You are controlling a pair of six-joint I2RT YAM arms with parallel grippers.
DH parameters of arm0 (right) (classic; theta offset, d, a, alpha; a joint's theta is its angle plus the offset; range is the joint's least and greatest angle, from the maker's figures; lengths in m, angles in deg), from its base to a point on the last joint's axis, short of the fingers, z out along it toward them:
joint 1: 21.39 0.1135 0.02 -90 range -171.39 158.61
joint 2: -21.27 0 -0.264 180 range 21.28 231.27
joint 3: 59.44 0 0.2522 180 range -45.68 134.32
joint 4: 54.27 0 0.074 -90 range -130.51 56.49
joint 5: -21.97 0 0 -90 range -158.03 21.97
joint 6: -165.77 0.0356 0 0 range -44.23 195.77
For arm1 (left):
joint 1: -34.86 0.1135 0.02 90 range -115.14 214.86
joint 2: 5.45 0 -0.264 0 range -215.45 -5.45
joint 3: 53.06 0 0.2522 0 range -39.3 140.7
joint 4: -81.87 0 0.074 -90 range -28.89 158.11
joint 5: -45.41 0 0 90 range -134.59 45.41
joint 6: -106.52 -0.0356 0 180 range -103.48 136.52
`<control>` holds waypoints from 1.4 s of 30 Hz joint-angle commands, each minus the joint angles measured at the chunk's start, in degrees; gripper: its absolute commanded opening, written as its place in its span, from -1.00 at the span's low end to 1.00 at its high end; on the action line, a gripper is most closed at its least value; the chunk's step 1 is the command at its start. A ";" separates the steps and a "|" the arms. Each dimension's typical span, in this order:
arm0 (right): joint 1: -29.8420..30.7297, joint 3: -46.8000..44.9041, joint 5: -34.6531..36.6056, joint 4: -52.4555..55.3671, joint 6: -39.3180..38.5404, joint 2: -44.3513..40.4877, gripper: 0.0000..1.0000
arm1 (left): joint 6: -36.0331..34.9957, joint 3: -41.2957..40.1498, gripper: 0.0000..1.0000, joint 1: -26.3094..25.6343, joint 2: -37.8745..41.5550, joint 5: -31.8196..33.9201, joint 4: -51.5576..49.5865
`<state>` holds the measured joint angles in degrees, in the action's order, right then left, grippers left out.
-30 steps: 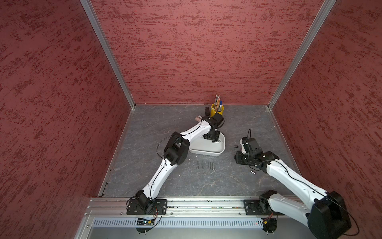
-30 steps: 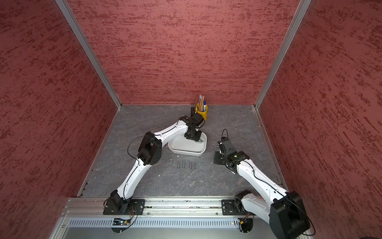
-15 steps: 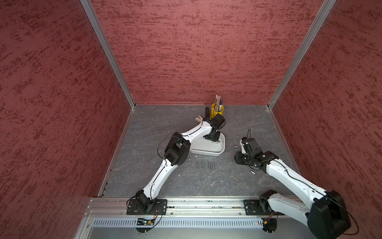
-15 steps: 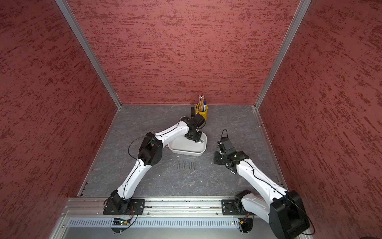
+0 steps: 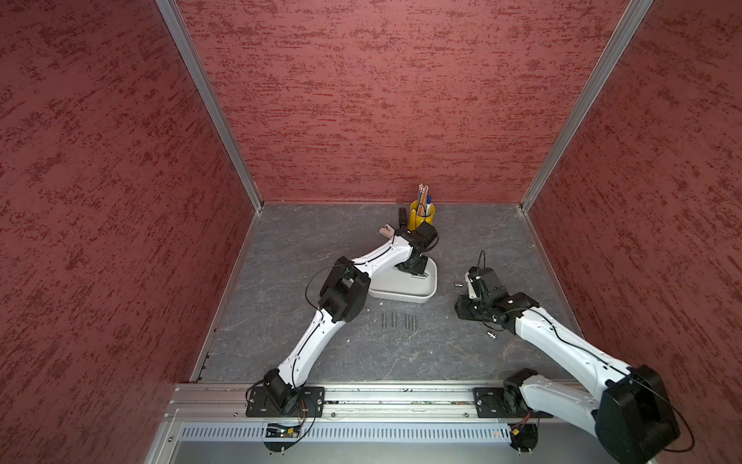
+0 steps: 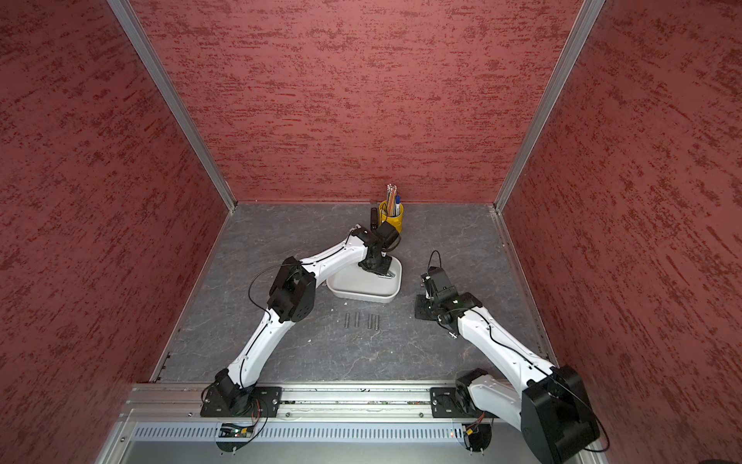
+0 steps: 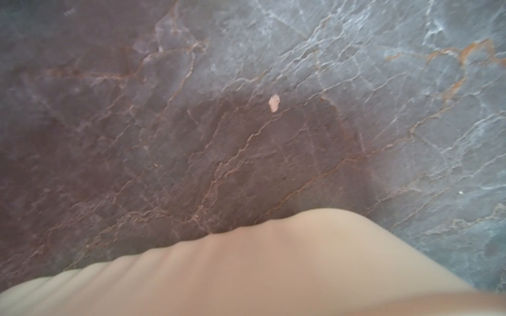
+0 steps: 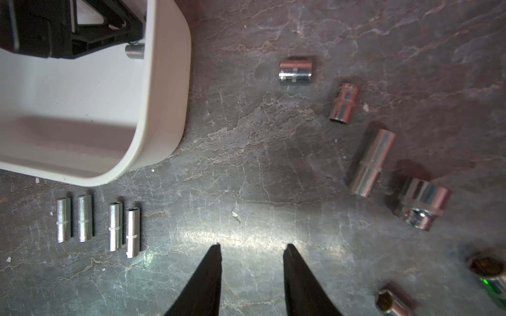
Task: Take out the socket from the storage box
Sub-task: Pick up the socket head from the storage box, then place the socket head at the center of the board.
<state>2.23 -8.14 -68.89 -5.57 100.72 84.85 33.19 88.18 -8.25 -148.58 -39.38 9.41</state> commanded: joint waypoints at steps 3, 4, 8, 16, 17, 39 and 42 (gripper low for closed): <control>-0.59 0.48 -0.11 -1.10 -0.77 0.06 -0.19 | 1.03 -1.93 -0.72 -0.18 6.20 1.02 -0.63; -0.62 0.54 -0.14 -1.10 -0.78 0.06 -0.19 | 1.22 -2.54 -0.72 -0.20 7.32 0.88 -0.52; -0.59 0.50 -0.15 -1.18 -0.78 -0.02 -0.19 | 2.12 -6.45 -0.73 -0.12 12.31 1.59 -0.61; -0.76 0.48 -0.37 -1.63 -0.78 0.23 -0.19 | 8.40 -34.57 -0.74 3.45 34.98 4.30 4.96; -0.79 0.43 -0.51 -1.76 -0.82 0.22 -0.19 | 9.37 -38.80 -0.74 4.47 38.12 4.38 5.76; -1.59 0.15 -2.29 -2.70 -1.14 0.94 -0.19 | 27.93 -90.23 -0.66 32.99 71.41 3.73 14.51; -1.56 0.12 -2.23 -2.68 -1.03 1.03 -0.19 | 28.05 -90.79 -0.66 33.31 69.80 3.80 15.63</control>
<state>1.27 -8.14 -70.45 -6.86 100.15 85.81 59.83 -2.22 24.43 -77.92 -35.51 21.83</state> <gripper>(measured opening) 0.406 0.238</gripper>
